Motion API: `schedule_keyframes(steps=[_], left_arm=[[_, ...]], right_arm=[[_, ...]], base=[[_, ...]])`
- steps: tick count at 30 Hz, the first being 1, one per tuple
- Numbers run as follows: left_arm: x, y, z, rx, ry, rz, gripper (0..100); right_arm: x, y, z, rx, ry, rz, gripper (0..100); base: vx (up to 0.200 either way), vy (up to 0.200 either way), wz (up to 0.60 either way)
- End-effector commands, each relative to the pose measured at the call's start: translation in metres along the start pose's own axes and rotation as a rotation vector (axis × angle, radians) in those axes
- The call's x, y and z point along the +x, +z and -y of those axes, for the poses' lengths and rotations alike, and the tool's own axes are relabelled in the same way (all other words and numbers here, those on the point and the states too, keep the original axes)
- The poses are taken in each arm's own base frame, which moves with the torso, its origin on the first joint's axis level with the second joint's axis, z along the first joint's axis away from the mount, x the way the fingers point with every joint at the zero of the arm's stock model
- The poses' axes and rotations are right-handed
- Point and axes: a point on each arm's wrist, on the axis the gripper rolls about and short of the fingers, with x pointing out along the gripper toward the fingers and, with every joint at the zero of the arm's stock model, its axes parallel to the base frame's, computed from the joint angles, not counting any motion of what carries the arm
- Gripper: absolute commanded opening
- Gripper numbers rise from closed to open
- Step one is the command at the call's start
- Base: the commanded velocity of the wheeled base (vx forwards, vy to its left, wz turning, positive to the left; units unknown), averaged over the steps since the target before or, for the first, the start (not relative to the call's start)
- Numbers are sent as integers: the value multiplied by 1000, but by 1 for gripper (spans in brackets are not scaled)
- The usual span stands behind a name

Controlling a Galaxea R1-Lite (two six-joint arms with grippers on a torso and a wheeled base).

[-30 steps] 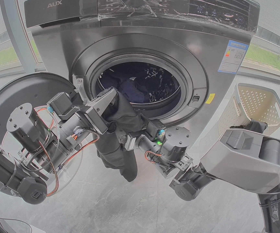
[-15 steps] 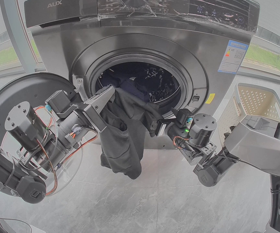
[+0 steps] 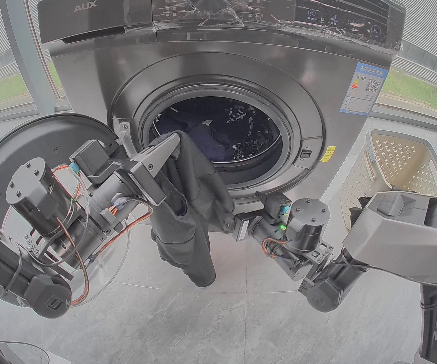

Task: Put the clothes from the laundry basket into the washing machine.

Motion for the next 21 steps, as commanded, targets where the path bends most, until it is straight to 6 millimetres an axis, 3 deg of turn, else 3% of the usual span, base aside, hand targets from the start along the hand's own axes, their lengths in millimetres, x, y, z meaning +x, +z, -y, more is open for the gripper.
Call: schedule_keyframes(steps=[1, 10, 21], left_arm=[[0, 1, 0, 1, -2, 6, 0], [1, 0, -1, 2, 4, 6, 0], [1, 0, -1, 4, 4, 6, 0]], right_arm=[[-9, -4, -19, -3, 50, -22, 100], [-14, -4, -31, -1, 80, -25, 100], [-14, 17, -47, 21, 120, 39, 100]], base=[[0, 0, 0], [0, 0, 0], [0, 0, 0]])
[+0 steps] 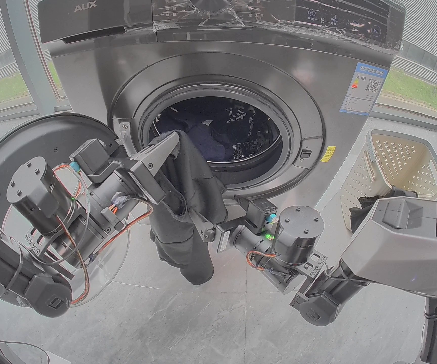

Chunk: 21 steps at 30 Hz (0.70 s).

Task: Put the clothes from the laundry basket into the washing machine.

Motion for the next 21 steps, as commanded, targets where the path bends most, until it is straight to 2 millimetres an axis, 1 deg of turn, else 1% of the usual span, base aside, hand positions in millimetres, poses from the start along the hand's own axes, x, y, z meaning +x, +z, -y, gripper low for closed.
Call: schedule_keyframes(steps=[1, 5, 6, 12, 15, 21], left_arm=[[0, 0, 0, 1, -1, 2, 0], [0, 0, 0, 1, -1, 4, 0], [0, 0, 0, -1, -1, 4, 0], [0, 1, 1, 0, -3, 8, 0], [0, 1, 0, -2, -2, 5, 0], [1, -1, 0, 0, 0, -1, 0]], right_arm=[[3, 8, -3, 7, 8, 33, 100], [7, 9, -4, 8, 10, 44, 100], [11, 9, -4, 8, 9, 52, 100], [26, -3, -7, 8, 19, 64, 100], [28, -5, -14, 11, 36, 69, 100], [30, -4, -18, 15, 51, 84, 100]], base=[[0, 0, 0], [0, 0, 0], [0, 0, 0], [0, 0, 0], [0, 0, 0], [0, 0, 0]])
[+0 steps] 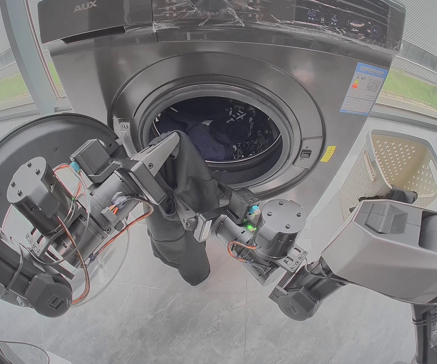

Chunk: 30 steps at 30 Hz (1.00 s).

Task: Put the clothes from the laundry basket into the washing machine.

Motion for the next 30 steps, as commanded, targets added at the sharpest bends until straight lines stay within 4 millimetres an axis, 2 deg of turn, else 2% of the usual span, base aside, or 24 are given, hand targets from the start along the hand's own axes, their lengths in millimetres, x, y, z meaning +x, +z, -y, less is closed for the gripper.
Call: schedule_keyframes(steps=[1, 9, 13, 15, 23, 29, 30], left_arm=[[1, -1, 0, 1, 0, 0, 0], [3, 3, 0, 3, -2, 19, 0], [3, 2, 3, 2, -9, 16, 0], [2, 3, 3, 0, -10, 18, 0], [2, 3, 4, -5, -11, 17, 0], [1, 2, 3, -5, -9, 13, 0], [1, 2, 3, -5, -9, 13, 0]], right_arm=[[-1, -3, -7, 5, 23, 1, 100], [-20, -3, -19, 16, 56, -42, 100], [-14, -5, -13, 11, 36, -33, 100], [-7, -13, -8, 10, 21, -30, 100], [8, -13, -9, 17, 20, 16, 100], [11, -6, 8, 11, -35, 36, 100], [12, 2, 23, 5, -74, 49, 100]], base=[[0, 0, 0], [0, 0, 0], [0, 0, 0], [0, 0, 0], [0, 0, 0], [0, 0, 0], [0, 0, 0]])
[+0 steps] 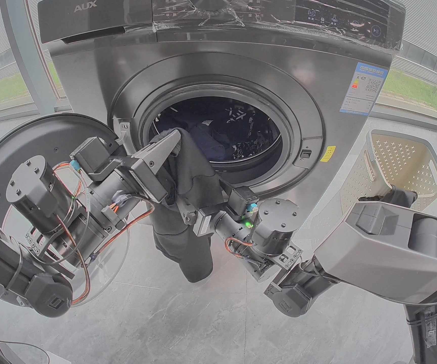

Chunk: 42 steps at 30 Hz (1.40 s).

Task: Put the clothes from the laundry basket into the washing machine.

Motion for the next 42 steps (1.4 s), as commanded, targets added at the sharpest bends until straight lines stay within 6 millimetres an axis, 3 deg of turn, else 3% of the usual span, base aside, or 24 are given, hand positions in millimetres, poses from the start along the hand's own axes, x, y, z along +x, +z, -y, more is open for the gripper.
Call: schedule_keyframes(steps=[1, 6, 23, 24, 33, 42], left_arm=[[0, 0, 0, 0, -3, 3, 0], [0, 1, 1, 1, -2, 6, 0], [-1, 0, 1, 1, -3, 1, 0], [-1, 0, 1, 1, -3, 1, 0], [-1, 0, 0, 2, -2, 1, 0], [-1, 0, 0, 1, -2, 0, 0]], right_arm=[[3, 17, 27, -10, -66, 31, 100], [0, 35, 45, -17, -108, 52, 100], [1, 31, 36, -11, -72, 44, 100], [2, 28, 34, -10, -61, 45, 0], [3, 29, 18, 0, -15, 61, 0], [0, 34, 17, 1, -13, 62, 0]], base=[[0, 0, 0], [0, 0, 0], [0, 0, 0], [0, 0, 0], [0, 0, 0], [0, 0, 0]])
